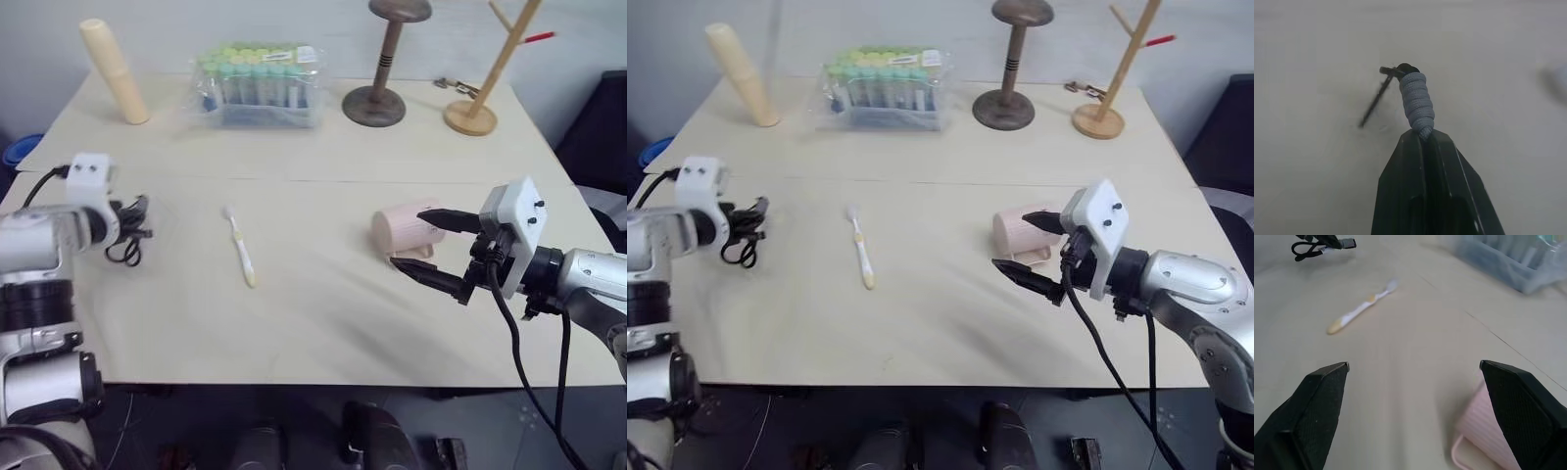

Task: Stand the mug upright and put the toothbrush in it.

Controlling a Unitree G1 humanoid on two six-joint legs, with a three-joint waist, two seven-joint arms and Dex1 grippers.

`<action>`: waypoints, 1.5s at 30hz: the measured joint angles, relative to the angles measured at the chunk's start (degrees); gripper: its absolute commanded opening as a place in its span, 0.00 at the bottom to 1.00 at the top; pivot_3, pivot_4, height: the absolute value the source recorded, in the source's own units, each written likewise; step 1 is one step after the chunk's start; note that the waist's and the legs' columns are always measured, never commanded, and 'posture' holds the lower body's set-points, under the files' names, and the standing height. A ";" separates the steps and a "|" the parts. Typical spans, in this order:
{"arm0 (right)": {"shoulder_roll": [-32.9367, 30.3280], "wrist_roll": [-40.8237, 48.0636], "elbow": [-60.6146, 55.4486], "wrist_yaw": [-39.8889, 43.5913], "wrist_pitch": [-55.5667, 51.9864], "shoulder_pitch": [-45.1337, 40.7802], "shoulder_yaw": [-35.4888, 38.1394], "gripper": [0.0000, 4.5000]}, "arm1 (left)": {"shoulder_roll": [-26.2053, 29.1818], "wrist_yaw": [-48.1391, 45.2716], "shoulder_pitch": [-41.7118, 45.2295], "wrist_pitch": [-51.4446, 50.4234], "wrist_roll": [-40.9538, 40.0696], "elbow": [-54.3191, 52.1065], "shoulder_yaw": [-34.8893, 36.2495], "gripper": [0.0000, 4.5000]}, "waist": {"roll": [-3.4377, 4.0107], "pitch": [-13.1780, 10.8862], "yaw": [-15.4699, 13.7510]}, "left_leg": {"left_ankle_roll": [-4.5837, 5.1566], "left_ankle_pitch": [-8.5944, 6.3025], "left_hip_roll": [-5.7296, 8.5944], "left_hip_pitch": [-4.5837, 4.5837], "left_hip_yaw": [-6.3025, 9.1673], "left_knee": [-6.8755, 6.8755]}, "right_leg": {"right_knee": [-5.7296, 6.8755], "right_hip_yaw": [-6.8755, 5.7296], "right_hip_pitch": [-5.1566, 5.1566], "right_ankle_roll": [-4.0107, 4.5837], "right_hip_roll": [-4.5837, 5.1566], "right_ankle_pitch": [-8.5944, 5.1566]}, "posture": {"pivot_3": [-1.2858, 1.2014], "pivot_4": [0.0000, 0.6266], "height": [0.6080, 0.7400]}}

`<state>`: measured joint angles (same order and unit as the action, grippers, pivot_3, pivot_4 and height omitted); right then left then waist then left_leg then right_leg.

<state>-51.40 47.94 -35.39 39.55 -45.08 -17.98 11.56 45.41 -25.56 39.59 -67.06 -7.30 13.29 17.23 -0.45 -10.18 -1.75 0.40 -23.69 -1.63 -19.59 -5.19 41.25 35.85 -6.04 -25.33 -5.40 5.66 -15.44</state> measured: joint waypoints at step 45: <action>30.78 -9.77 13.87 -21.64 -44.48 -16.70 18.33 1.00 | 15.30 -42.00 1.24 15.86 -33.01 -37.10 -18.45 0.95 | 0.13 0.01 1.90 | -0.30 0.07 -0.21 0.10 -0.06 -0.27 | 0.26 0.03 -0.21 0.34 -0.22 -0.19 | 0.52 0.24 1.00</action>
<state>-20.62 38.17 -21.51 17.91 -89.56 -34.69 29.90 60.71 -67.56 40.83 -51.20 -40.31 -23.81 -1.22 -0.32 -10.17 0.15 0.09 -23.62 -1.85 -19.49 -5.26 40.97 36.11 -6.01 -25.54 -5.06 5.44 -15.62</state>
